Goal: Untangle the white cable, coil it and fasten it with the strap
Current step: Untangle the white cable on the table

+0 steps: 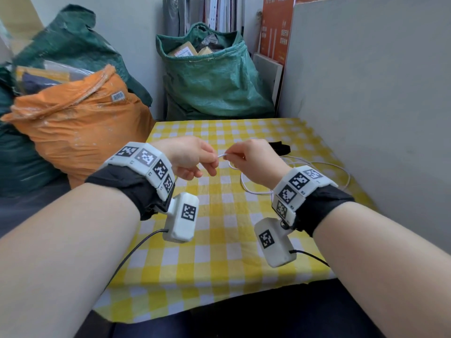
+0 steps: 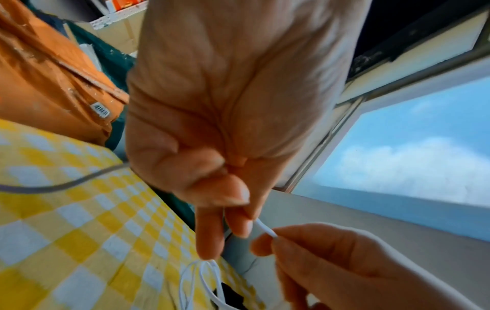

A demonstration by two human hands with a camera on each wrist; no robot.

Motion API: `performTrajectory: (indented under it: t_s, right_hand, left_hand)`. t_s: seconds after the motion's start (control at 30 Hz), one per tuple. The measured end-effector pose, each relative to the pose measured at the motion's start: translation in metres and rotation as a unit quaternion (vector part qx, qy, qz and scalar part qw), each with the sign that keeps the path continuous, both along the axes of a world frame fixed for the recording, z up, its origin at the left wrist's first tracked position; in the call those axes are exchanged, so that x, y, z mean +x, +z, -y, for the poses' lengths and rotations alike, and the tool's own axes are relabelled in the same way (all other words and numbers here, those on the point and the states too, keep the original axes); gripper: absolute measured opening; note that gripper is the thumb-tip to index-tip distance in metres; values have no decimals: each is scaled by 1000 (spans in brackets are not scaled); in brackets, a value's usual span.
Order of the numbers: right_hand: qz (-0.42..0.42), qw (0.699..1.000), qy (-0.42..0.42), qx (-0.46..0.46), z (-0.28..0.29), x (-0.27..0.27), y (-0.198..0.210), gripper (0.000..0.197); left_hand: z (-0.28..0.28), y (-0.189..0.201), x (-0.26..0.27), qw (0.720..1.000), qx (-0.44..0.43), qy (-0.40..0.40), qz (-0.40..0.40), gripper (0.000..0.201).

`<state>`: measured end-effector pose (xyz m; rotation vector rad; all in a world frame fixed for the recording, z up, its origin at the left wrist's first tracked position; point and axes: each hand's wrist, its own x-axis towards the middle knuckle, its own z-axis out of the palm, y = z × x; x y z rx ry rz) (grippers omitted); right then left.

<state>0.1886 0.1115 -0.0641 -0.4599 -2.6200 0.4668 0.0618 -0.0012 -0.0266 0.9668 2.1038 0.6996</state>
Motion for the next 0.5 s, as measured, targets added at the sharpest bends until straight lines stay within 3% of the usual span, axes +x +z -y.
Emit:
performTrajectory:
  t_s: [0.1,0.23,0.37,0.5]
  right_hand:
    - [1,996,-89,-30,-17,4,-4,23]
    - [2,975,-215,-64,-36,16,-7,23]
    - [14,943,-322,-78,-50,32,-5,24]
    - [52,925,-360,-109,-52,33,-4,25]
  left_hand:
    - [2,-2,-11,992,-11,-19,-126,27]
    - [12,-5,-27,972,-9,-1,-233,30]
    - [24,-11,-43,960,-2,68,-270,32]
    - [26,-12,-47,963,11,88,-254,31]
